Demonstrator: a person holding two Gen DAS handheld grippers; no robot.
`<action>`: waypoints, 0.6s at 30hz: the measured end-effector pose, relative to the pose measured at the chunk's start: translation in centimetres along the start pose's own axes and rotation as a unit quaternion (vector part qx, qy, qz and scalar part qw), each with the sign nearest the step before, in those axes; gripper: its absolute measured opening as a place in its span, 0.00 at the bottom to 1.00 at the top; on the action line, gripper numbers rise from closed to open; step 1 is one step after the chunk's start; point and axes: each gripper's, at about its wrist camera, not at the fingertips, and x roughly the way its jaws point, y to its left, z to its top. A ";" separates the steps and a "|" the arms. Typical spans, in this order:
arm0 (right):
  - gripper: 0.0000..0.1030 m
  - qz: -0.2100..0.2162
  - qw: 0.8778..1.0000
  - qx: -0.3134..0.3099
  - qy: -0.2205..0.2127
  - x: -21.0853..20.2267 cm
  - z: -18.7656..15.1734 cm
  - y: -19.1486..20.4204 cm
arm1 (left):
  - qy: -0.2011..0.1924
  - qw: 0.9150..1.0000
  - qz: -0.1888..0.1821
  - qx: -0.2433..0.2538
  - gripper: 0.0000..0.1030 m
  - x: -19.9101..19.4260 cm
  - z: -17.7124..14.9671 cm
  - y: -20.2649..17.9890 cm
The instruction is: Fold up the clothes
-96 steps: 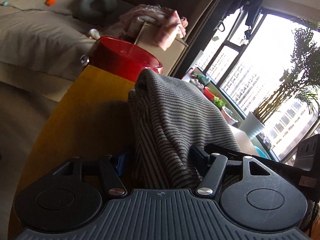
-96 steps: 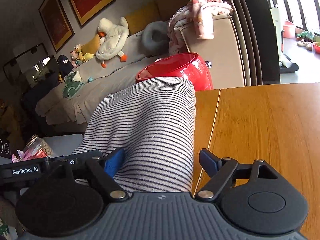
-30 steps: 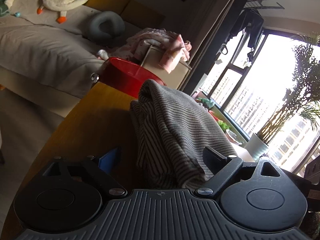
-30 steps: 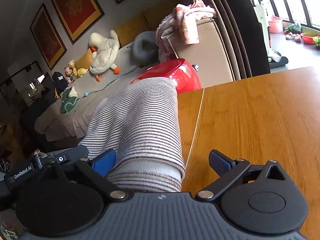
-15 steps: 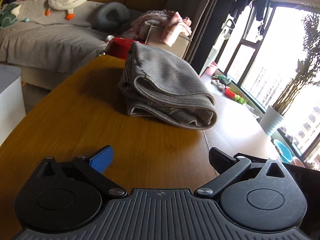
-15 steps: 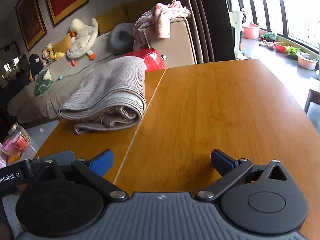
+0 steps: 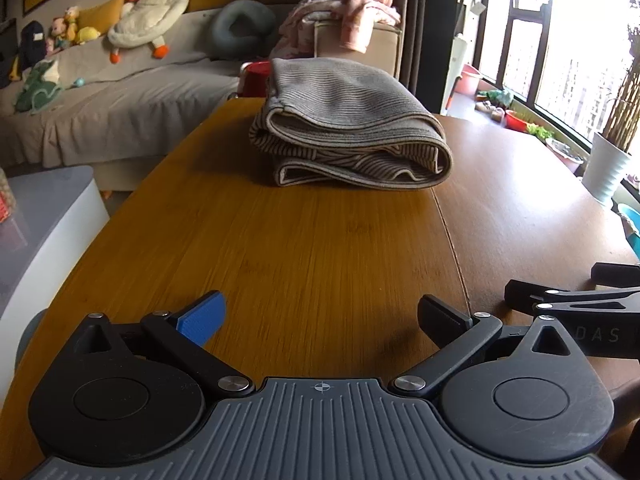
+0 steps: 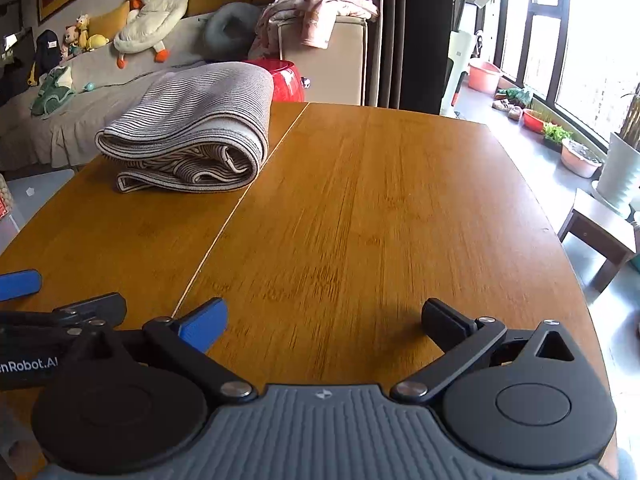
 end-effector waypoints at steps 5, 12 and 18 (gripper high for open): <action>1.00 0.001 1.000 -0.001 0.000 0.0 0.0 -0.1 | 0.003 1.000 0.024 -0.010 1.00 0.2 0.3 0.2; 1.00 0.003 1.000 -0.003 -0.001 0.1 0.1 -0.2 | 0.002 1.000 0.027 -0.009 1.00 0.2 0.3 0.2; 1.00 0.003 1.000 -0.004 -0.001 0.2 0.1 -0.2 | 0.003 1.000 0.029 -0.009 1.00 0.2 0.4 0.1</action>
